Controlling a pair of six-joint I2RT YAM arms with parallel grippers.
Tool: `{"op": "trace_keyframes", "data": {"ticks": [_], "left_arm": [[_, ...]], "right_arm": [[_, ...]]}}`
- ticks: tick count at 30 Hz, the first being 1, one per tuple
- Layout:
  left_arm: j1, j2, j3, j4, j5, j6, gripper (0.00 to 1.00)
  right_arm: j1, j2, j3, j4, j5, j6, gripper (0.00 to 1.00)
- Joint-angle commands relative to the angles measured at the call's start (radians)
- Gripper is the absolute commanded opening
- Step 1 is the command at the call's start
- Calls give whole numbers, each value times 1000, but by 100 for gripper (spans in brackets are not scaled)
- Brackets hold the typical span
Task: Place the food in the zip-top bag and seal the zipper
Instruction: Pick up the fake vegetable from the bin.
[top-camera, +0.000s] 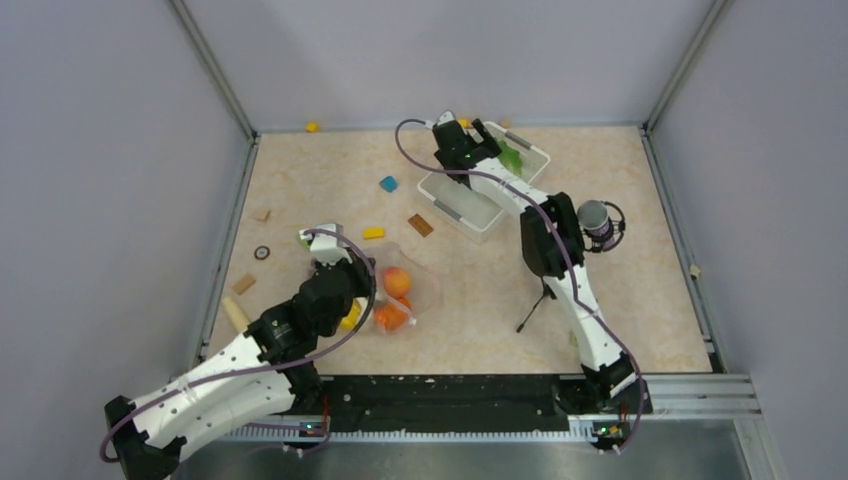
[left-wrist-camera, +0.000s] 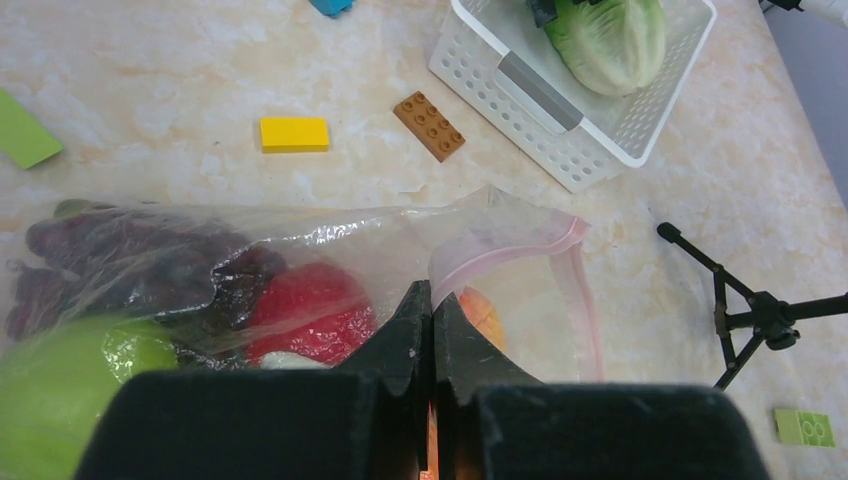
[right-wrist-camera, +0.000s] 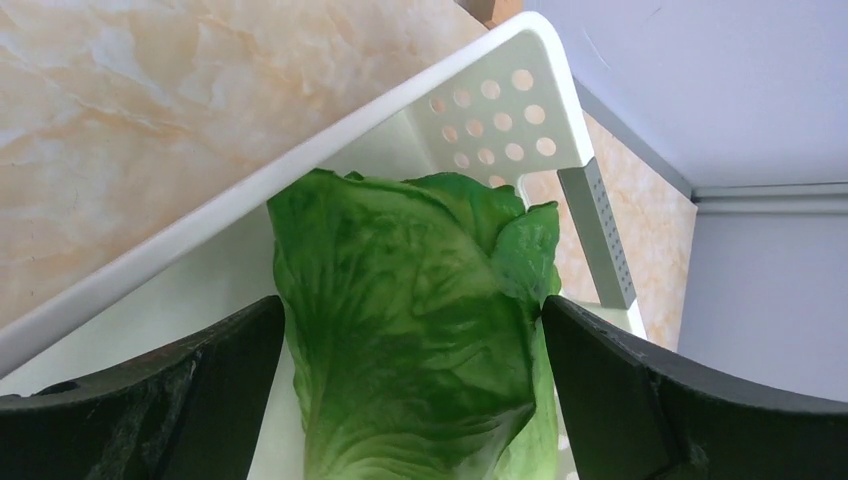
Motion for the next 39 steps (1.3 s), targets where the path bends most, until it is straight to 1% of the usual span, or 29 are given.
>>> {"op": "trace_keyframes", "data": {"ticks": [1, 5, 8, 10, 12, 14, 18, 19, 22, 25, 28, 31, 34, 39], "left_arm": [[0, 1, 27, 40, -34, 17, 0], [0, 0, 26, 41, -36, 18, 0], [0, -2, 27, 41, -31, 19, 0], [-1, -5, 24, 42, -30, 18, 0], [0, -8, 24, 42, -31, 17, 0], [0, -12, 23, 41, -35, 16, 0], [0, -17, 23, 41, -33, 14, 0], [0, -19, 23, 40, -33, 14, 0], [-1, -29, 23, 36, -32, 10, 0], [0, -49, 19, 34, -35, 6, 0], [0, -61, 19, 32, -31, 1, 0], [0, -76, 19, 26, -25, -6, 0], [0, -93, 20, 18, -17, -16, 0], [0, -114, 30, 2, -7, -43, 0]], "right_arm": [[-39, 19, 41, 45, -54, 55, 99], [-75, 37, 57, -17, -143, 138, 99], [-87, 64, 65, -50, -161, 164, 99], [-93, 82, 78, -80, -156, 184, 95], [-99, 82, 80, -104, -168, 223, 89], [-105, 67, 70, -112, -185, 263, 75], [-106, 5, 43, -96, -204, 311, 39], [-105, -16, 34, -85, -203, 320, 32], [-104, -99, -14, -45, -206, 344, 18], [-101, -196, -102, 44, -202, 345, 12], [-88, -302, -225, 184, -229, 331, 10], [-57, -388, -306, 283, -244, 301, 8], [-23, -462, -365, 377, -210, 265, 8], [16, -589, -466, 508, -201, 258, 8]]}}
